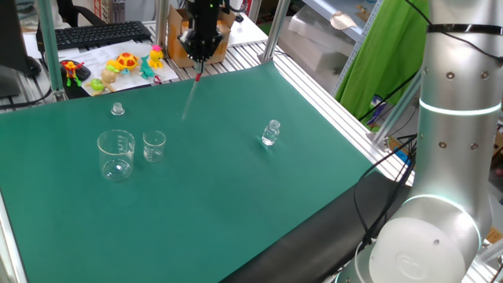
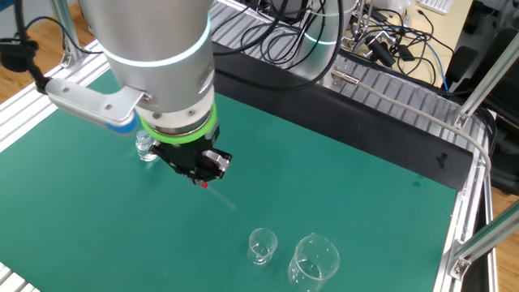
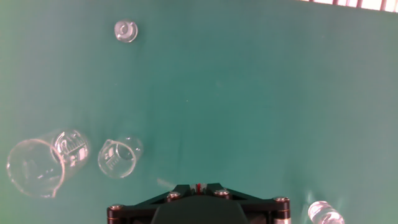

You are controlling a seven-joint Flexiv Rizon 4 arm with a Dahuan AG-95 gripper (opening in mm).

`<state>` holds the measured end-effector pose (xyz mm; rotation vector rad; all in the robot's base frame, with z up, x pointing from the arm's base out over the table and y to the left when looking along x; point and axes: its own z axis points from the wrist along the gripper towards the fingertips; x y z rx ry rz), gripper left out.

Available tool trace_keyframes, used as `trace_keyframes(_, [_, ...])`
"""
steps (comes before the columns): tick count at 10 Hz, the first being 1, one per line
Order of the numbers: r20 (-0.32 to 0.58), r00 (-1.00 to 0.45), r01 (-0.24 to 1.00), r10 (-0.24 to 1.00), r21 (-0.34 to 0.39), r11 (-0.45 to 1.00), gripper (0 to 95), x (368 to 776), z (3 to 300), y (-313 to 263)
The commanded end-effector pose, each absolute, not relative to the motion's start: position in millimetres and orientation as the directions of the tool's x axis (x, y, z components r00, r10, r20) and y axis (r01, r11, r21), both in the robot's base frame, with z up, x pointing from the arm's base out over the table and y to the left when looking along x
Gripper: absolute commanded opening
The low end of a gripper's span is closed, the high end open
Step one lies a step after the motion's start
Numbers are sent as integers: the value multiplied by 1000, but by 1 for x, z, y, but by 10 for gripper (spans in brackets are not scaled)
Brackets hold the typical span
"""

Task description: Transfer liquid using a dropper

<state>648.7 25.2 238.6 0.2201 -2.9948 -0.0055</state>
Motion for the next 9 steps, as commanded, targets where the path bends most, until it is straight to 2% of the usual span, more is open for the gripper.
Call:
trace_keyframes(1, [143,-966,-224,-215,-49,973,0,648,238,25])
trace_keyframes(5, [168,-961,-240,-218,-121,963,0,649,250,17])
trace_keyframes(9, [165,-961,-240,-222,-99,966,0,650,272,-23])
